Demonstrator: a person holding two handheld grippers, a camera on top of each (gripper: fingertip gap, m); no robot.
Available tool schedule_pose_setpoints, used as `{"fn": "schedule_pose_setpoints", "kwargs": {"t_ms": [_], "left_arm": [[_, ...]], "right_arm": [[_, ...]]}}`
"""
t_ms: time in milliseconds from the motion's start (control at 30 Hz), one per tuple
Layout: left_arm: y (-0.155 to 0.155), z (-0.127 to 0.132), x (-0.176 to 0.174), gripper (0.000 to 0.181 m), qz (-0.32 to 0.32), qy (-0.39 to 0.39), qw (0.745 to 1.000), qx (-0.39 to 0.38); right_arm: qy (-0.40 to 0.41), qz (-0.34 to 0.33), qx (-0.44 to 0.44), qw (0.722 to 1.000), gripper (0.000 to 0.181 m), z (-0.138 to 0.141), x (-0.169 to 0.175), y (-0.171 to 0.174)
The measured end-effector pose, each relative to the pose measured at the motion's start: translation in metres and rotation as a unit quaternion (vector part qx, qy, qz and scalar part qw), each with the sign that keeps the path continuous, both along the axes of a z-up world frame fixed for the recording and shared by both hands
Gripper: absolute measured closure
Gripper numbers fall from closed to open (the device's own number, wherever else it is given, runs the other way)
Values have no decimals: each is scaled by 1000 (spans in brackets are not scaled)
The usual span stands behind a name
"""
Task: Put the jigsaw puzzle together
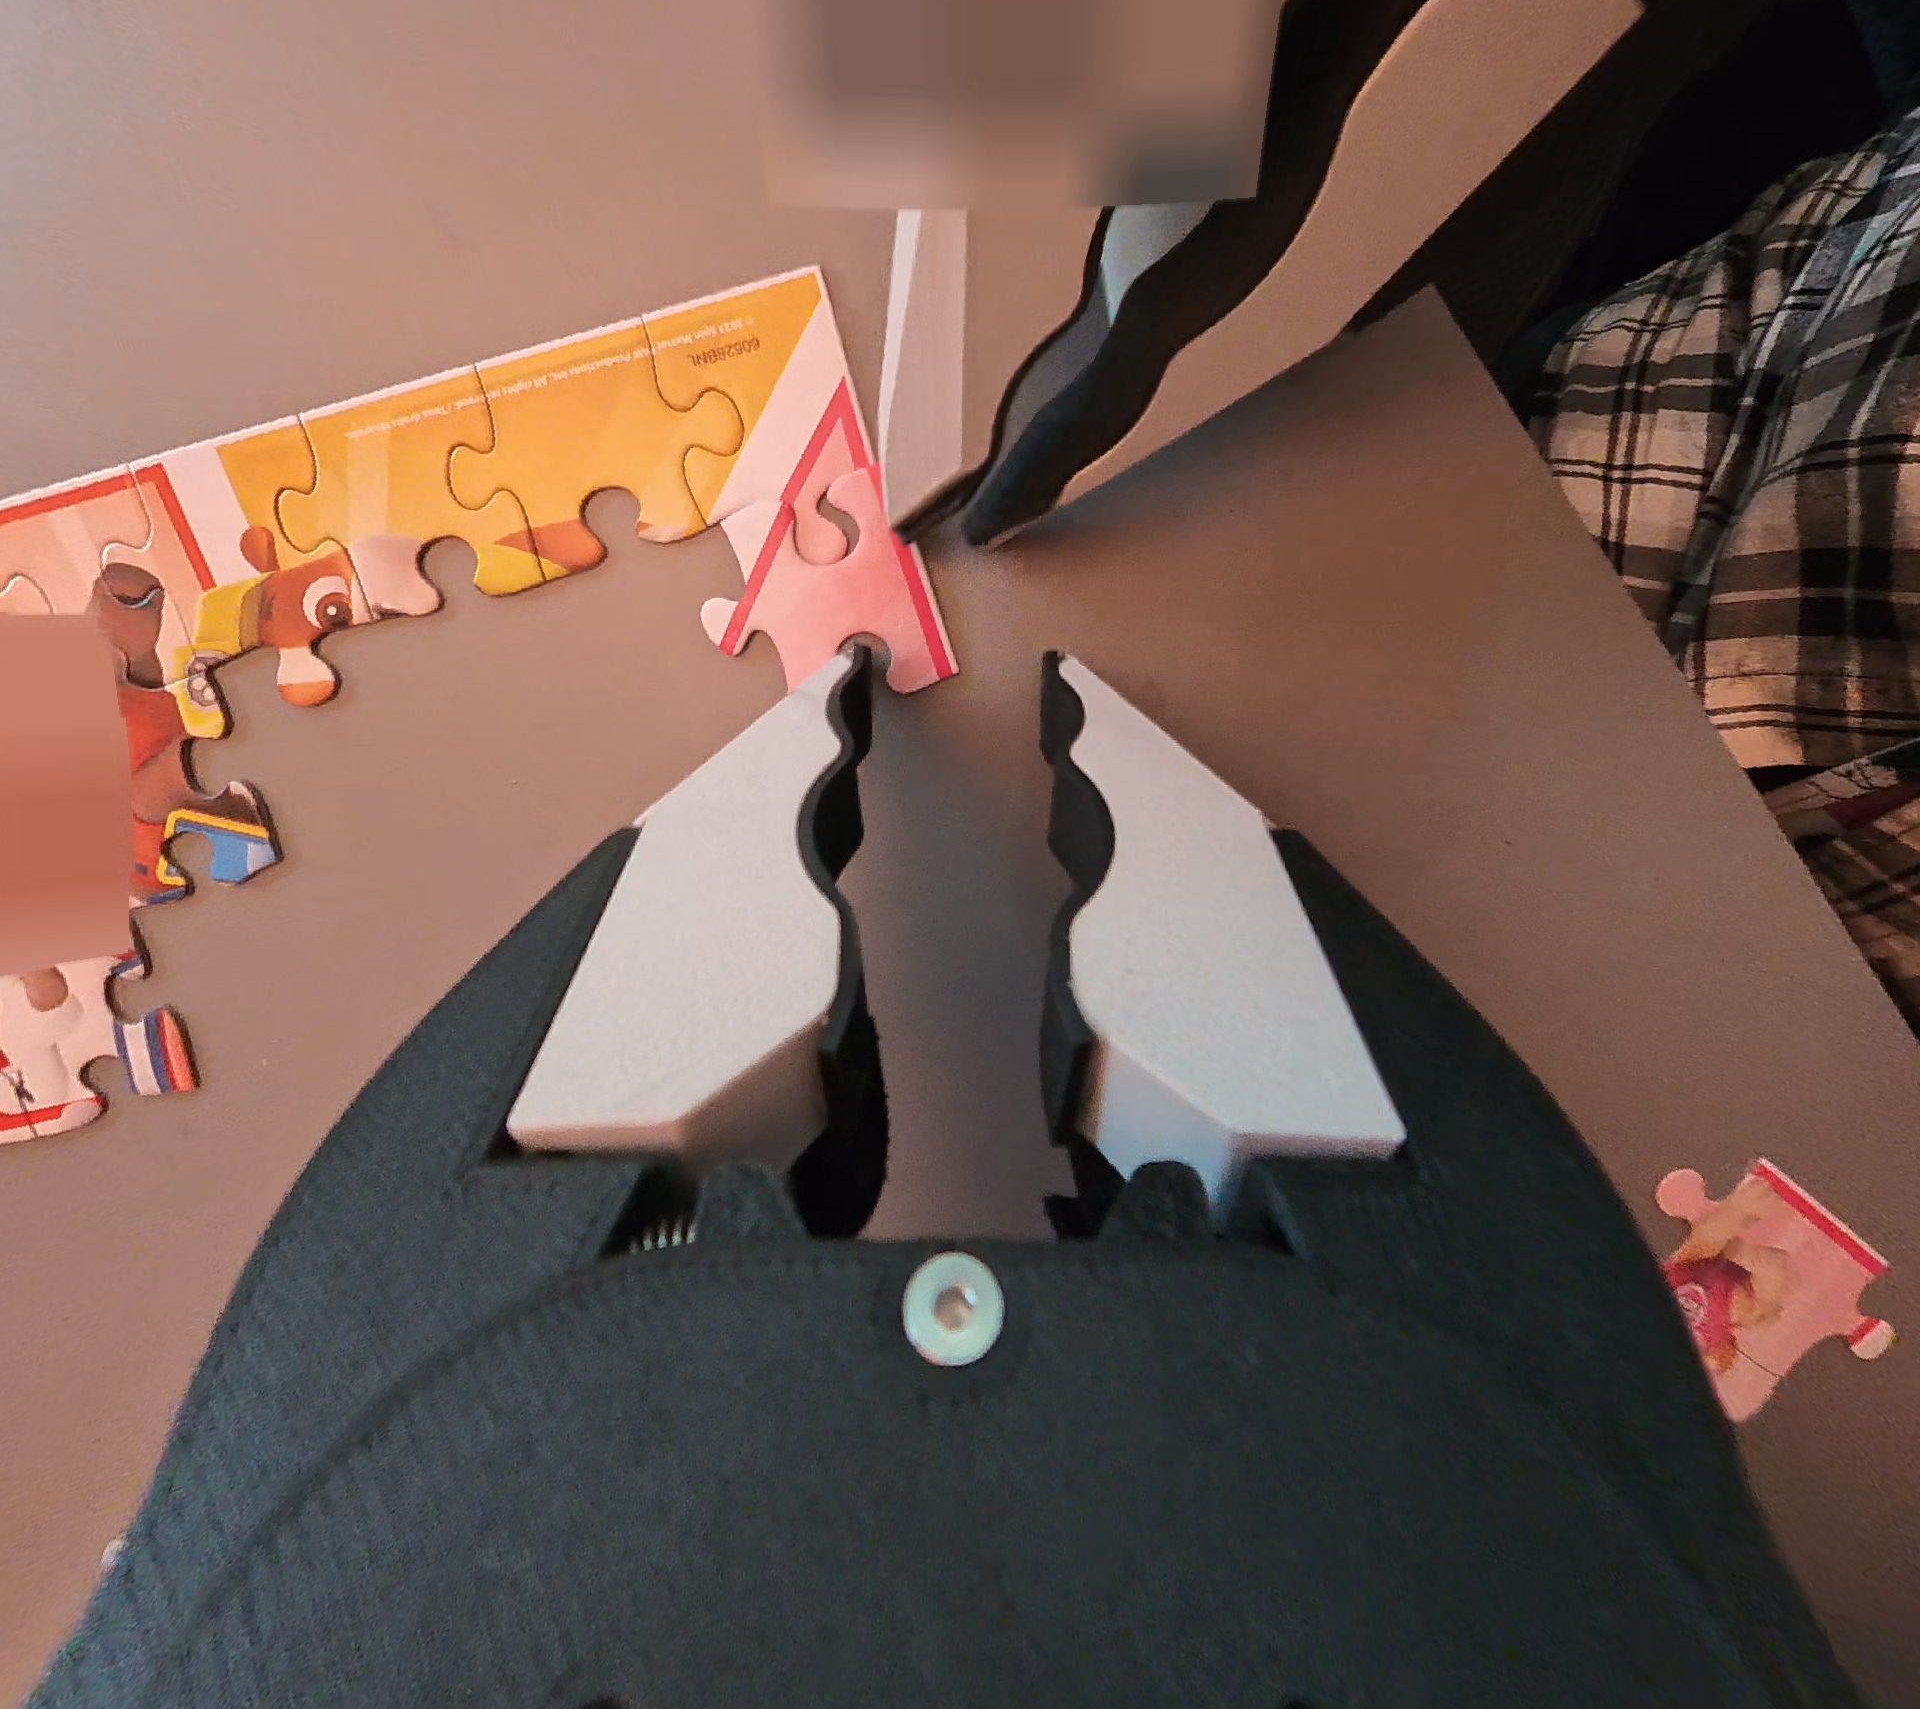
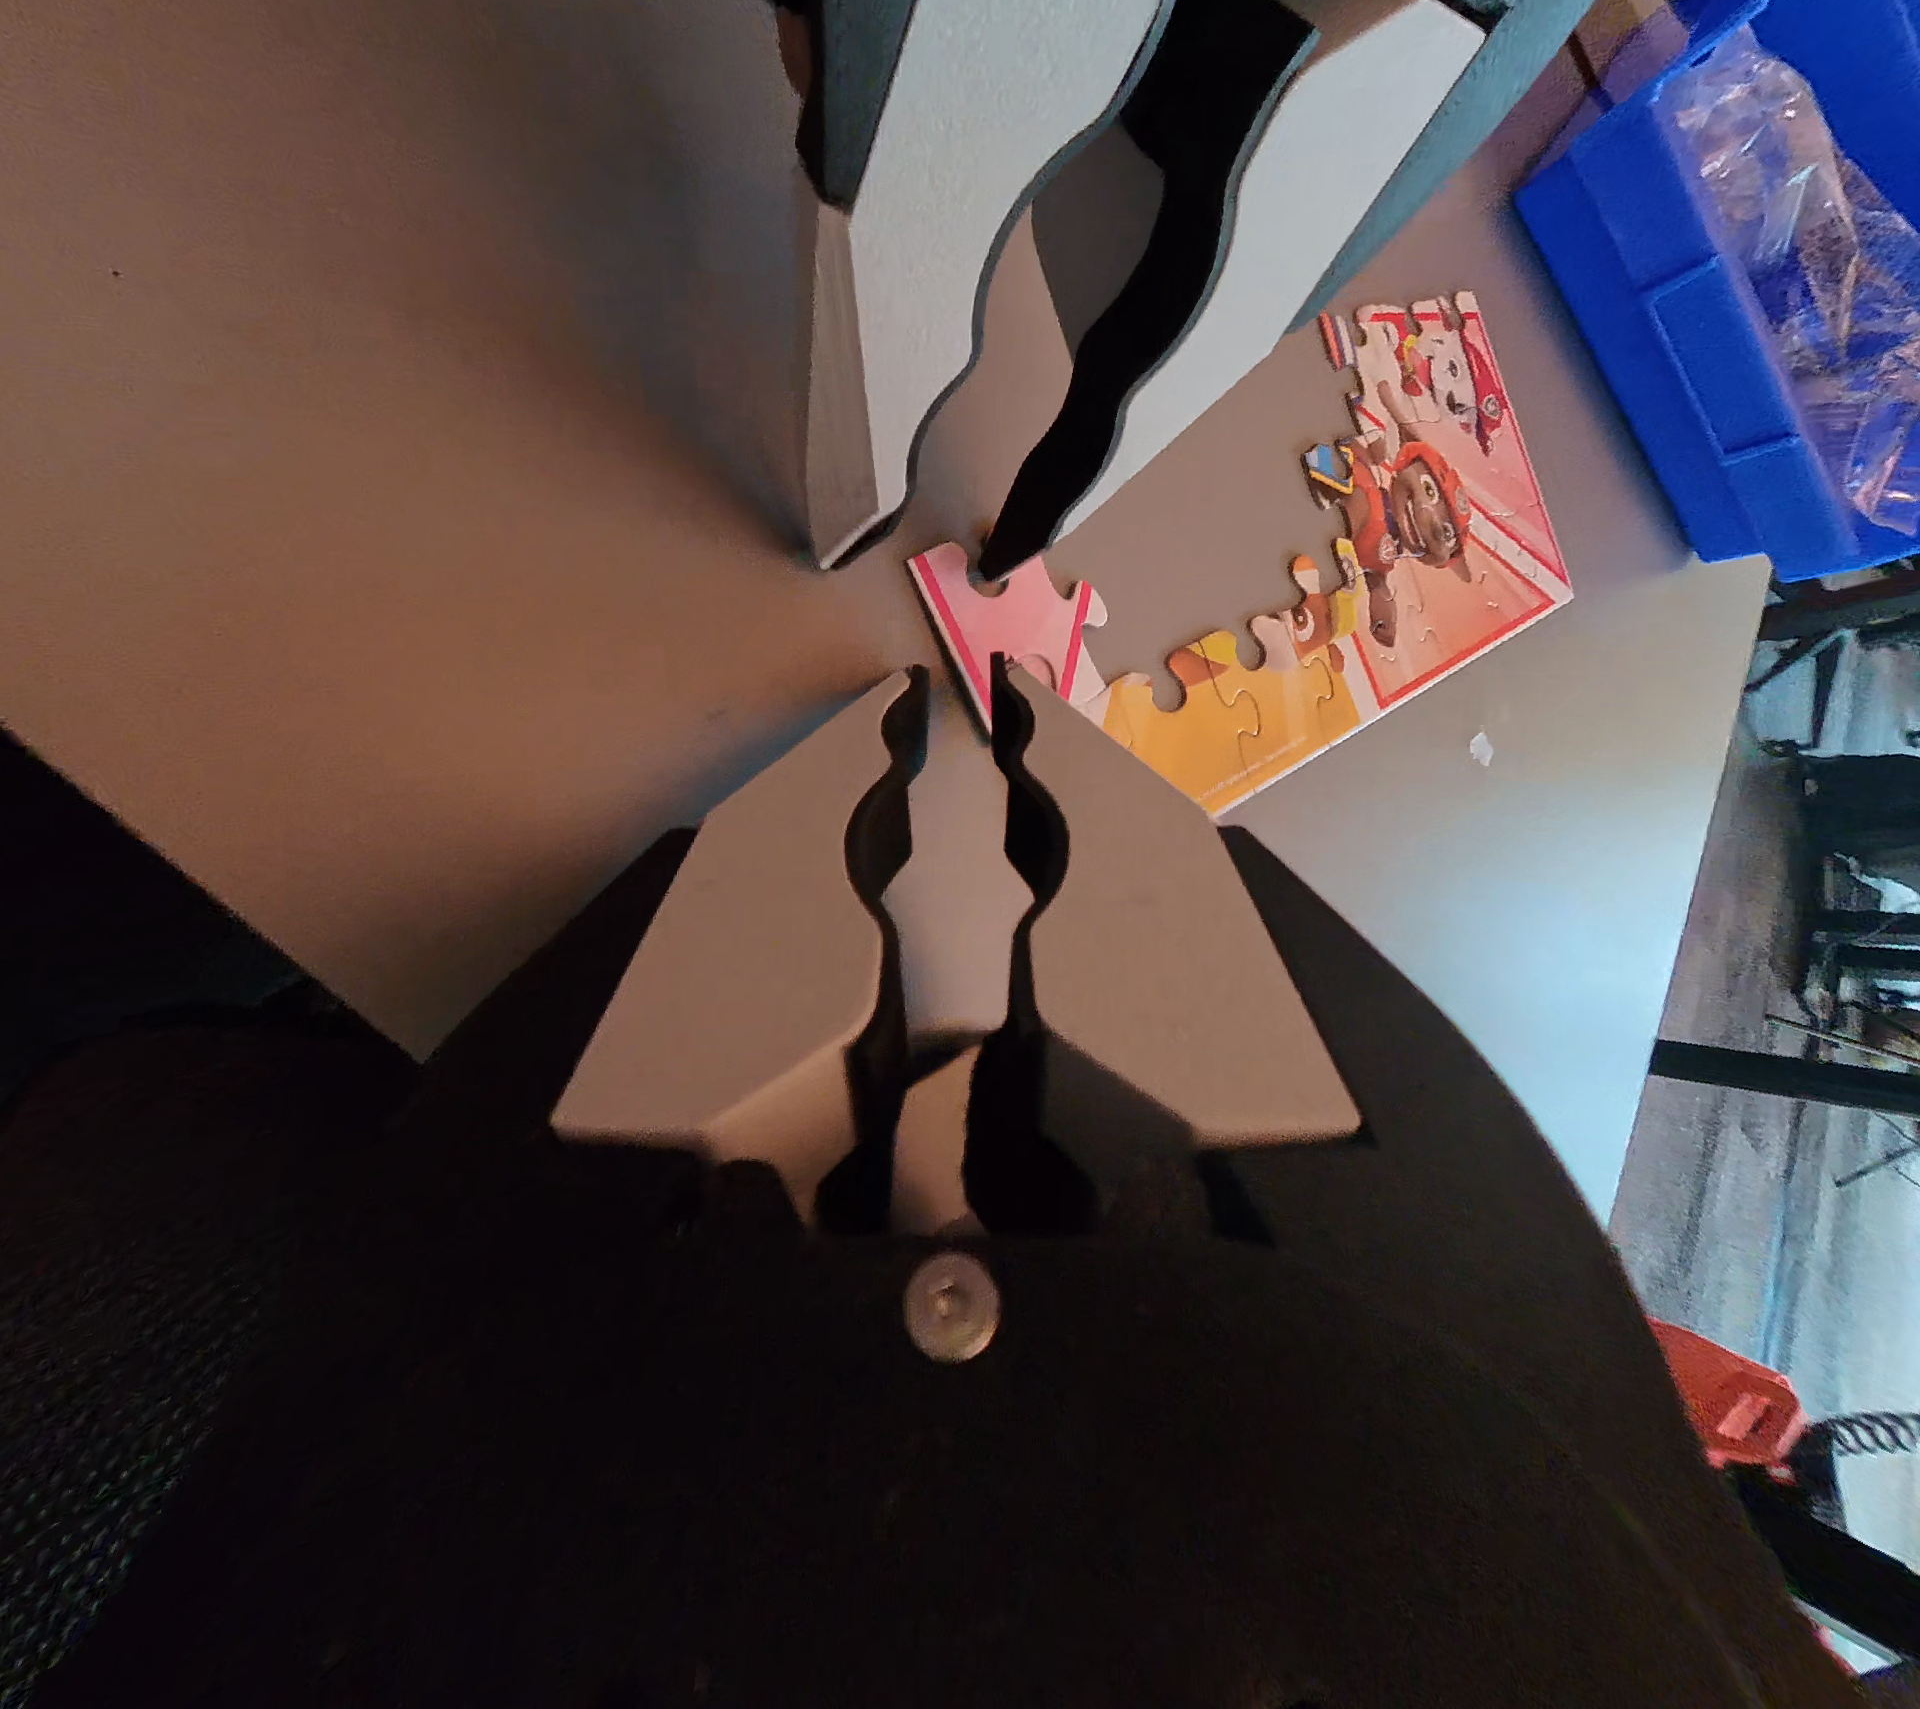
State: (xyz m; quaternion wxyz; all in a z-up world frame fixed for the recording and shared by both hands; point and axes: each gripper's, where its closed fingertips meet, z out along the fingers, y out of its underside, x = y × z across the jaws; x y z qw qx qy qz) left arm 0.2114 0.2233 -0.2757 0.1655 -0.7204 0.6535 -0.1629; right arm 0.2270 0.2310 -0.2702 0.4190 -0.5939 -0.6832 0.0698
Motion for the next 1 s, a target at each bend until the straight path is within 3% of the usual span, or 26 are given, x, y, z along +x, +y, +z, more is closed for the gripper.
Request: {"fn": "schedule_pose_setpoints", "kwargs": {"t_ms": [233, 400, 1000], "left_arm": [[0, 0, -1, 150, 0, 7, 1000, -1], [0, 0, 0, 150, 5, 7, 1000, 5], [3, 0, -4, 141, 5, 21, 1000, 12]], "right_arm": [[51, -17, -69, 996, 178, 14, 2, 10], [16, -27, -96, 995, 181, -3, -2, 25], [8, -46, -123, 991, 181, -4, -5, 37]]}}
